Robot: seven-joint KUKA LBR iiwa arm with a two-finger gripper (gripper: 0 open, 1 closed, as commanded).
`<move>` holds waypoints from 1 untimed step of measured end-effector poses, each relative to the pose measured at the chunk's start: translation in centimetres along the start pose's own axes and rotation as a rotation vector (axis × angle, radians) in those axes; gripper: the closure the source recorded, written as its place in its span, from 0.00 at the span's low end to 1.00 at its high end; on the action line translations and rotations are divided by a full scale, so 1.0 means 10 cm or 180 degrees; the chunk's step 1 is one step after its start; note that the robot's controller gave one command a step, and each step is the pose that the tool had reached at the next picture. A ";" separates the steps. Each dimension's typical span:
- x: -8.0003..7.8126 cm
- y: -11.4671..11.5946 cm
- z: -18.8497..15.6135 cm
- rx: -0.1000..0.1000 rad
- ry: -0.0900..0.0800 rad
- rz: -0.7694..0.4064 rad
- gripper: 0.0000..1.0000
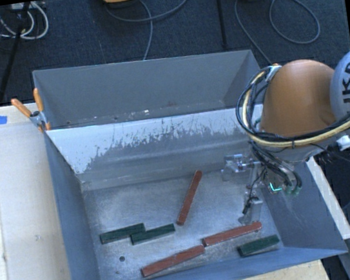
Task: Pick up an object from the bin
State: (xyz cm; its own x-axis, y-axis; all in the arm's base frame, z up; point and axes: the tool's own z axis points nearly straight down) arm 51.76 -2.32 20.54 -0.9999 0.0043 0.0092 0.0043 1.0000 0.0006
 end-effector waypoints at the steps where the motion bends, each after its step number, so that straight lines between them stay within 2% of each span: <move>1: 0.31 0.46 1.36 -0.0002 -0.0011 -0.0169 0.00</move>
Offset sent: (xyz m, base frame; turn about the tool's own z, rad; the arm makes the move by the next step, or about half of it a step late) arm -0.0299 0.0448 -0.1320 -0.0505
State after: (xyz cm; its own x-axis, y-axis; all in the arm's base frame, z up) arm 48.59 2.32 6.93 -0.9988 -0.0488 0.0055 -0.0488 0.9988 0.0015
